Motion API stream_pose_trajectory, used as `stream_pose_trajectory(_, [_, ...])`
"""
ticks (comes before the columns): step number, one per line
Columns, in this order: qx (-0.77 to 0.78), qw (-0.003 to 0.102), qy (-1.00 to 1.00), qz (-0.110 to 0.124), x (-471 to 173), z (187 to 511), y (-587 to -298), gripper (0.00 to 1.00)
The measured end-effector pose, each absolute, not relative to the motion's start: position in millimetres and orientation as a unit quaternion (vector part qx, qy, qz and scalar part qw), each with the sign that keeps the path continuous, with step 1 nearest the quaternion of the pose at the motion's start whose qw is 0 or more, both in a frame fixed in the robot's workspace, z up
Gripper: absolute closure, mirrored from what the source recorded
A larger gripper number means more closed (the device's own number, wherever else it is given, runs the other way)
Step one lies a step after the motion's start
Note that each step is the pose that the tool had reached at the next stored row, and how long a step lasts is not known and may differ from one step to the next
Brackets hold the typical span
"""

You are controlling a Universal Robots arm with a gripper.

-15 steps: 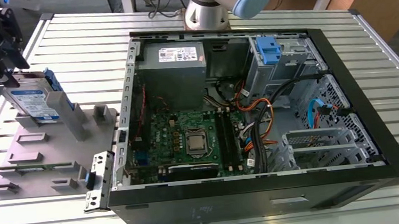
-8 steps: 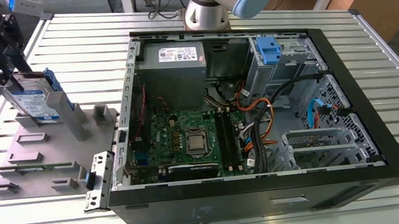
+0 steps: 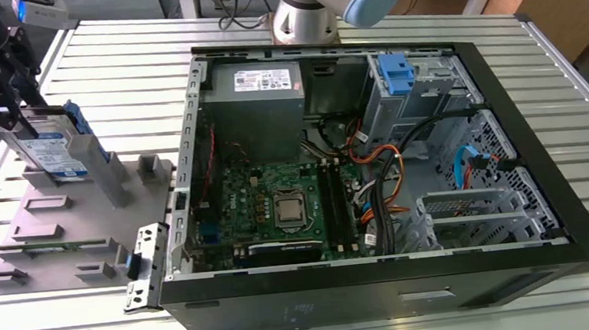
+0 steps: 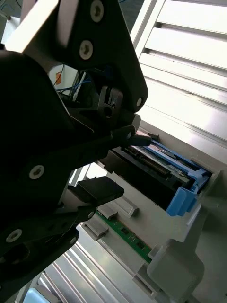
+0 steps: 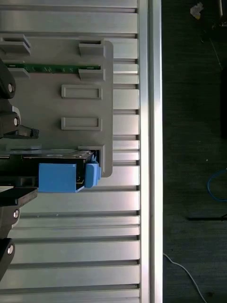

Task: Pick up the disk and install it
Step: 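Pick up the disk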

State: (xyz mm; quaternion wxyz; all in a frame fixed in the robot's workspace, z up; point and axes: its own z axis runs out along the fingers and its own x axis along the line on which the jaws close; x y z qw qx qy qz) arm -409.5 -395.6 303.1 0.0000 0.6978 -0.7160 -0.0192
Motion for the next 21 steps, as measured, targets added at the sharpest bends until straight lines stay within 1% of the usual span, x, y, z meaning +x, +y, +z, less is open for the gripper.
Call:
stream_pose_trajectory(8, [0.698, 0.000, -0.716, -0.019, -409.5, 302.9, -395.6, 0.47])
stream_pose_trajectory(9, [0.698, 0.000, -0.716, -0.019, -409.5, 302.9, -395.6, 0.49])
stream_pose_trajectory(10, [0.698, 0.000, -0.716, -0.019, -409.4, 302.9, -395.6, 0.55])
stream_pose_trajectory(11, [0.698, 0.000, -0.716, -0.019, -409.5, 302.9, -395.6, 0.55])
stream_pose_trajectory(12, [0.698, 0.000, -0.716, -0.019, -409.5, 302.9, -395.6, 0.61])
stream_pose_trajectory(13, [0.698, 0.000, -0.716, -0.019, -409.5, 302.9, -395.6, 0.61])
stream_pose_trajectory(14, [0.698, 0.000, -0.716, -0.019, -409.5, 302.9, -395.6, 0.65])
stream_pose_trajectory(21, [0.698, 0.000, -0.716, -0.019, -409.5, 302.8, -395.6, 0.65])
